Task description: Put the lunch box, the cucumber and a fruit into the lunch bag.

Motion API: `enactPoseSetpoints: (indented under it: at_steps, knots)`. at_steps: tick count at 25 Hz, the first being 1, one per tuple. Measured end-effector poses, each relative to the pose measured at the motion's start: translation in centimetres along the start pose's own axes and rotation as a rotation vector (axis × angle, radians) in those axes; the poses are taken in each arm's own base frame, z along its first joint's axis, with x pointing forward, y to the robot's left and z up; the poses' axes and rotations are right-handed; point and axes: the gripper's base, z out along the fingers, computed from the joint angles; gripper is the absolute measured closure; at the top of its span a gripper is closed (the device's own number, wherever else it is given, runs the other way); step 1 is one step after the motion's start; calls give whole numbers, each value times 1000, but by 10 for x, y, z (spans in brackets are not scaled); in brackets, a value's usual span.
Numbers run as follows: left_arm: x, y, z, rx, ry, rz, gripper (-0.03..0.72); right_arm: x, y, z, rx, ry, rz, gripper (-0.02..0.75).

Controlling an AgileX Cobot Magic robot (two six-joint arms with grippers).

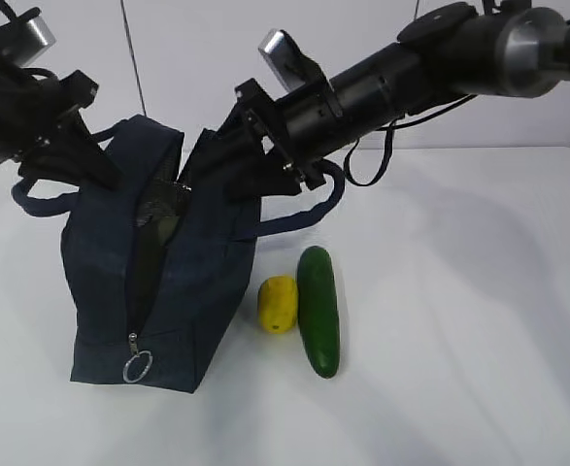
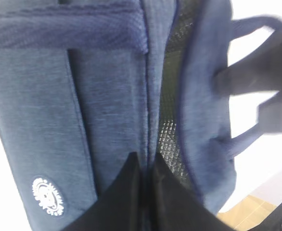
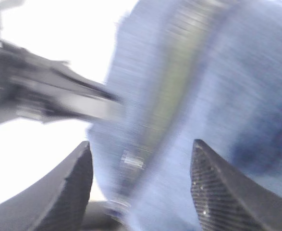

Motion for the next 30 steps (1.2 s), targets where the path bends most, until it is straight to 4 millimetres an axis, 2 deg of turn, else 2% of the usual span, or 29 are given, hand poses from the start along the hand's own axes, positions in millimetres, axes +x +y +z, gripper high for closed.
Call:
enactPoseSetpoints:
  at_steps: [3, 8, 19, 24, 30]
  knots:
    - [-1, 5, -3, -7, -8, -11, 687, -7, 3, -10, 0, -28, -19, 274]
    - [-3, 11, -8, -14, -21, -27, 687, -16, 16, -15, -85, -88, -13, 274]
    - [-4, 10, -8, 2, -26, -37, 687, -11, 38, 7, -162, -69, -30, 274]
    - [-5, 10, -8, -2, -44, -38, 687, -9, 40, 14, -172, -55, -12, 274]
    - [-4, 17, -10, -44, -29, -19, 687, -9, 31, 9, -115, -41, -30, 274]
